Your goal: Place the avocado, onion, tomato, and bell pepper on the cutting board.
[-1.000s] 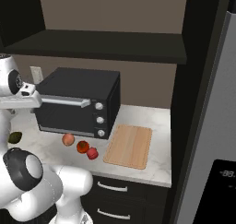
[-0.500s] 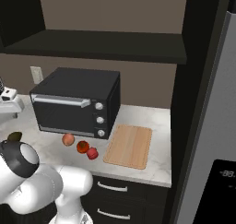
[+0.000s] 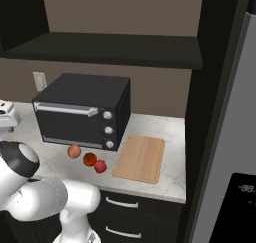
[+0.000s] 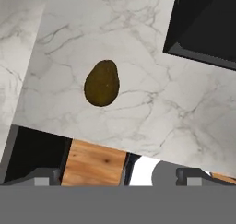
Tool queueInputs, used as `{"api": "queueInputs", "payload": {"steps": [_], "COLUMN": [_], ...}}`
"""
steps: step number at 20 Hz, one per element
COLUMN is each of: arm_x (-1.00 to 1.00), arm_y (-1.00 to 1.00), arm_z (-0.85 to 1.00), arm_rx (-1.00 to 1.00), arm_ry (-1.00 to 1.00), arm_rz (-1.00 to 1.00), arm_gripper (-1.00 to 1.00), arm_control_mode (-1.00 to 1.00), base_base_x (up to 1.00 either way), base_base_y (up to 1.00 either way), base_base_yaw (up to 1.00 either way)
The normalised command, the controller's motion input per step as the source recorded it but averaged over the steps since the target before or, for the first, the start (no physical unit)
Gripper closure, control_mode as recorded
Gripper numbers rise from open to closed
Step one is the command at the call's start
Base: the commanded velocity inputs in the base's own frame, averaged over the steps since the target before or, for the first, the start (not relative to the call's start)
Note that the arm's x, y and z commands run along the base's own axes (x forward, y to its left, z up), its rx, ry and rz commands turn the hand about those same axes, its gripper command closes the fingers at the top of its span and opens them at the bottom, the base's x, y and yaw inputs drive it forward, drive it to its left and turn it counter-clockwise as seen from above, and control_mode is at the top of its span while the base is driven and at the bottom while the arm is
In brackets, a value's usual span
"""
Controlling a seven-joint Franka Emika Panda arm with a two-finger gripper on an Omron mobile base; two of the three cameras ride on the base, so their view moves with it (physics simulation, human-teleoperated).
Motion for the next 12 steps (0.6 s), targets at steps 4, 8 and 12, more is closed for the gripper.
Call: {"api": "queueInputs", "payload": {"steps": [4, 8, 12], "arm_x": [0.06, 0.11, 0.14], "arm_y": [0.14, 0.04, 0.00], "arm_z": [-0.25, -0.24, -0.21], "arm_rx": [0.00, 0.00, 0.00], "arm_ry": [-0.01, -0.03, -0.02], "arm_rz": [0.00, 0.00, 0.00], "arm_gripper": [-1.00, -1.00, -1.00], "arm_control_mode": [-1.00, -1.00, -1.00], "base_base_x": [0.00, 0.00, 0.00], "base_base_y": [0.00, 0.00, 0.00], "base_base_yaw": [0.00, 0.00, 0.00]}}
